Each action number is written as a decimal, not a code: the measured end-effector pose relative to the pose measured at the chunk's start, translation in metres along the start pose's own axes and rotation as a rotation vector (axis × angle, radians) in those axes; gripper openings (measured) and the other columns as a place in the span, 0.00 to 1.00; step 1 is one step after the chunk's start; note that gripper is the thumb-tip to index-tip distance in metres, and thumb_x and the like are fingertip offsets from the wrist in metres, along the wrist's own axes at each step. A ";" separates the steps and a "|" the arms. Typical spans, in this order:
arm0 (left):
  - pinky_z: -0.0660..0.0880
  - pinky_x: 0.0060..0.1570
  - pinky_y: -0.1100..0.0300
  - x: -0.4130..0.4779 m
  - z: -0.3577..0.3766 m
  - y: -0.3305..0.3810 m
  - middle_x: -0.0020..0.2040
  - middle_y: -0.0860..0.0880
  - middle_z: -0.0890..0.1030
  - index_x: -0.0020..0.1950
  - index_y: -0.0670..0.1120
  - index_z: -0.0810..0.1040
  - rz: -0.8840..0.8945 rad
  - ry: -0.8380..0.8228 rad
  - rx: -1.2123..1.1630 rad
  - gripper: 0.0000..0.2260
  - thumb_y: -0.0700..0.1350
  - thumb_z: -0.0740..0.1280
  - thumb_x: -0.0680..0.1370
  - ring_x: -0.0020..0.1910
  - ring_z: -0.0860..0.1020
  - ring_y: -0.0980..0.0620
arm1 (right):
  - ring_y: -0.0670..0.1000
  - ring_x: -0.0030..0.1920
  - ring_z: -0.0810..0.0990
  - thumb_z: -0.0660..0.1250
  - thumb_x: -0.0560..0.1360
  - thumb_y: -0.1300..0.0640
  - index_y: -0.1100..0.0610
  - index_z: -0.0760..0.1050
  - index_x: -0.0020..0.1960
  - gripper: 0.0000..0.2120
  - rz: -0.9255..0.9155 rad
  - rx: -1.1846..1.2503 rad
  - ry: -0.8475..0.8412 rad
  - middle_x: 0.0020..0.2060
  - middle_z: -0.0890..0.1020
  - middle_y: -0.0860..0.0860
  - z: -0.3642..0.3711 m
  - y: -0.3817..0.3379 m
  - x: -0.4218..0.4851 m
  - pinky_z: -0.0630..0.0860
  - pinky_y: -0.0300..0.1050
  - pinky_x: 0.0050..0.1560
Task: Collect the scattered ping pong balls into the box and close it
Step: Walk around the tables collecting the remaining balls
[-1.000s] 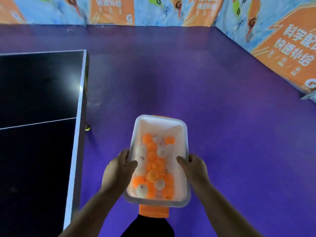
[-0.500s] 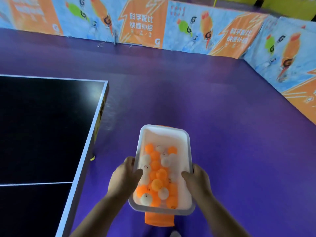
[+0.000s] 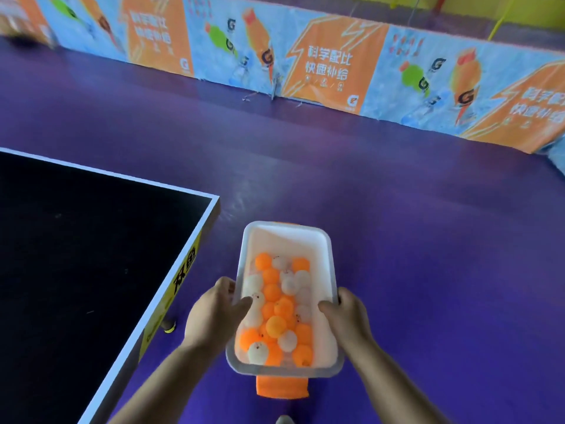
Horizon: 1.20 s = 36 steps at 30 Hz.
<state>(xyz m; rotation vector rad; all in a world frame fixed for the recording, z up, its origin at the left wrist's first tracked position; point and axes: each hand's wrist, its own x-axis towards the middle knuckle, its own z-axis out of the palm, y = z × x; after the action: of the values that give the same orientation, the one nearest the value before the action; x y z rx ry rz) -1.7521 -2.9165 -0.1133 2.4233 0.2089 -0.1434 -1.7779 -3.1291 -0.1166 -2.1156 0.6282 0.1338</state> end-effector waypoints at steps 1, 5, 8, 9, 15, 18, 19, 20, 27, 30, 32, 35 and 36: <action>0.72 0.34 0.56 0.020 -0.001 0.007 0.40 0.52 0.78 0.48 0.48 0.74 -0.015 0.007 -0.002 0.11 0.52 0.69 0.72 0.39 0.78 0.49 | 0.45 0.32 0.72 0.66 0.71 0.60 0.53 0.70 0.36 0.07 -0.016 -0.007 -0.011 0.33 0.75 0.48 -0.002 -0.014 0.023 0.64 0.41 0.27; 0.73 0.34 0.55 0.094 -0.001 0.017 0.37 0.53 0.79 0.44 0.48 0.74 -0.106 0.045 -0.067 0.09 0.49 0.70 0.70 0.36 0.77 0.51 | 0.46 0.29 0.69 0.65 0.70 0.59 0.55 0.67 0.33 0.09 -0.075 -0.071 -0.060 0.30 0.73 0.48 0.004 -0.062 0.107 0.63 0.42 0.27; 0.76 0.36 0.52 0.159 0.000 0.024 0.35 0.53 0.78 0.44 0.47 0.75 -0.144 0.050 -0.092 0.09 0.49 0.70 0.70 0.36 0.78 0.51 | 0.47 0.28 0.65 0.64 0.71 0.59 0.55 0.63 0.32 0.12 -0.116 -0.123 -0.093 0.28 0.69 0.47 0.017 -0.097 0.174 0.61 0.42 0.26; 0.77 0.37 0.53 0.185 0.001 0.027 0.36 0.53 0.78 0.44 0.48 0.75 -0.146 0.043 -0.096 0.08 0.49 0.70 0.70 0.36 0.78 0.51 | 0.47 0.28 0.65 0.64 0.71 0.58 0.54 0.63 0.32 0.13 -0.120 -0.131 -0.100 0.28 0.69 0.47 0.022 -0.108 0.199 0.60 0.41 0.26; 0.77 0.37 0.53 0.353 -0.005 0.057 0.37 0.53 0.79 0.45 0.48 0.75 -0.127 0.037 -0.103 0.08 0.49 0.69 0.70 0.37 0.78 0.52 | 0.48 0.32 0.71 0.65 0.72 0.55 0.59 0.71 0.37 0.09 -0.127 -0.141 -0.103 0.32 0.75 0.50 0.048 -0.183 0.347 0.66 0.43 0.30; 0.73 0.34 0.56 0.432 -0.015 0.073 0.37 0.53 0.77 0.46 0.47 0.74 -0.123 0.008 -0.081 0.08 0.47 0.68 0.70 0.36 0.76 0.52 | 0.49 0.32 0.71 0.65 0.72 0.55 0.59 0.71 0.38 0.08 -0.136 -0.148 -0.093 0.33 0.75 0.51 0.057 -0.225 0.411 0.66 0.42 0.30; 0.73 0.34 0.56 0.456 -0.019 0.078 0.37 0.53 0.77 0.46 0.47 0.74 -0.122 0.010 -0.067 0.08 0.47 0.68 0.70 0.36 0.76 0.52 | 0.49 0.32 0.72 0.65 0.72 0.55 0.59 0.71 0.38 0.08 -0.143 -0.147 -0.095 0.33 0.76 0.51 0.060 -0.239 0.429 0.67 0.42 0.30; 0.74 0.35 0.54 0.478 -0.023 0.083 0.37 0.52 0.78 0.46 0.47 0.73 -0.124 0.016 -0.052 0.08 0.46 0.68 0.70 0.37 0.77 0.51 | 0.49 0.33 0.74 0.65 0.72 0.55 0.59 0.72 0.39 0.08 -0.142 -0.142 -0.096 0.34 0.77 0.51 0.062 -0.252 0.446 0.69 0.42 0.30; 0.76 0.35 0.52 0.608 -0.031 0.099 0.36 0.52 0.78 0.45 0.47 0.73 -0.164 0.073 -0.053 0.08 0.47 0.68 0.69 0.36 0.78 0.50 | 0.49 0.31 0.73 0.65 0.71 0.56 0.58 0.71 0.37 0.08 -0.156 -0.134 -0.145 0.33 0.77 0.51 0.092 -0.322 0.572 0.67 0.42 0.30; 0.76 0.34 0.53 0.660 -0.032 0.098 0.37 0.51 0.79 0.45 0.47 0.74 -0.237 0.127 -0.074 0.07 0.46 0.68 0.69 0.36 0.78 0.51 | 0.48 0.31 0.72 0.65 0.71 0.56 0.57 0.69 0.35 0.09 -0.191 -0.144 -0.222 0.31 0.75 0.50 0.117 -0.355 0.633 0.67 0.42 0.30; 0.76 0.34 0.53 0.699 -0.036 0.097 0.36 0.52 0.79 0.45 0.48 0.73 -0.278 0.170 -0.075 0.07 0.47 0.68 0.69 0.35 0.78 0.51 | 0.49 0.32 0.73 0.65 0.70 0.56 0.59 0.72 0.36 0.07 -0.218 -0.146 -0.274 0.32 0.77 0.51 0.134 -0.380 0.675 0.68 0.42 0.30; 0.77 0.34 0.54 0.758 -0.047 0.104 0.36 0.52 0.78 0.44 0.49 0.73 -0.354 0.231 -0.093 0.07 0.47 0.68 0.69 0.35 0.78 0.52 | 0.51 0.34 0.77 0.65 0.69 0.55 0.59 0.74 0.38 0.06 -0.264 -0.170 -0.365 0.35 0.81 0.54 0.156 -0.428 0.740 0.71 0.44 0.31; 0.76 0.33 0.55 0.776 -0.052 0.109 0.36 0.52 0.79 0.44 0.49 0.73 -0.382 0.253 -0.098 0.06 0.47 0.68 0.69 0.35 0.78 0.52 | 0.51 0.33 0.77 0.65 0.69 0.56 0.58 0.73 0.37 0.06 -0.282 -0.191 -0.387 0.34 0.80 0.53 0.162 -0.446 0.760 0.71 0.44 0.31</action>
<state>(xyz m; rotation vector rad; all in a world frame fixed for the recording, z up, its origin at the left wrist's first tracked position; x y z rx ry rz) -0.9679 -2.8768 -0.1279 2.2750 0.7751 0.0054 -0.8835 -3.0849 -0.1261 -2.2524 0.0896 0.4467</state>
